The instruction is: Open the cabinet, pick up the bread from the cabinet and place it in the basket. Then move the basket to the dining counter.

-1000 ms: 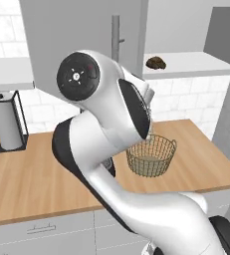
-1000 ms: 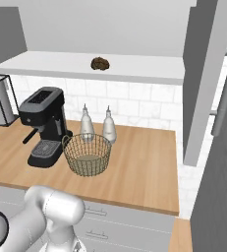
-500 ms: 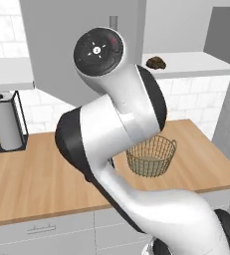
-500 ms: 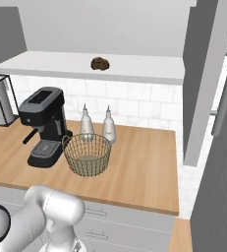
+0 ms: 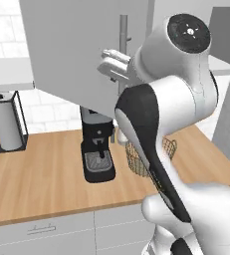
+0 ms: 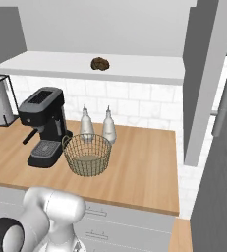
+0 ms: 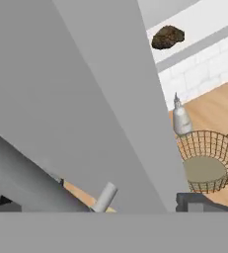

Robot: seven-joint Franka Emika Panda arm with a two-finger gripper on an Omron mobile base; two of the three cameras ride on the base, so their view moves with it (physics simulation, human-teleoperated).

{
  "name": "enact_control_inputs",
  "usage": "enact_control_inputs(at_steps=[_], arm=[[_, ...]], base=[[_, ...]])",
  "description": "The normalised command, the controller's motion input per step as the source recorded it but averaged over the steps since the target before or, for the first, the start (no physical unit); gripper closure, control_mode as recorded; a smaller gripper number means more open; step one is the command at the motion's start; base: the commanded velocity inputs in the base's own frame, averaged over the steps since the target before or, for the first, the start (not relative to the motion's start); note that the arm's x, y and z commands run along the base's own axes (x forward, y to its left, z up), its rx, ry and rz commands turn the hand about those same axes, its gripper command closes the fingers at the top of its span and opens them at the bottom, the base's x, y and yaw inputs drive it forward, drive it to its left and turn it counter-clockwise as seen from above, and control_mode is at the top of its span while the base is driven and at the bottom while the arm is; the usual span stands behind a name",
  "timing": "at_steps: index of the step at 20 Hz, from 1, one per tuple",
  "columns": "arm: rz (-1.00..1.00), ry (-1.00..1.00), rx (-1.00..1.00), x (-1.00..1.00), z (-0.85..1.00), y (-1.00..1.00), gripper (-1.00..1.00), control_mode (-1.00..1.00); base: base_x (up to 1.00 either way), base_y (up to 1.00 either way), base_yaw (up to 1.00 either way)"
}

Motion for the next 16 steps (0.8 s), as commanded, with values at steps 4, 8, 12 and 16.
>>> enact_control_inputs(at_steps=[4, 8, 12, 16], arm=[[0.63, -0.05, 0.0, -0.28, -0.08, -0.63, -1.0, -1.0], [0.63, -0.09, 0.03, -0.84, 0.0, -0.41, -1.0, -1.0], [0.54, -0.12, 0.02, -0.94, 0.21, -0.2, -1.0, -1.0], [0.43, -0.17, 0.11, -0.1, 0.26, -0.58, -1.0, -1.0]], base=[[0.0, 0.0, 0.0], [0.0, 0.0, 0.0], [0.0, 0.0, 0.0], [0.0, 0.0, 0.0]])
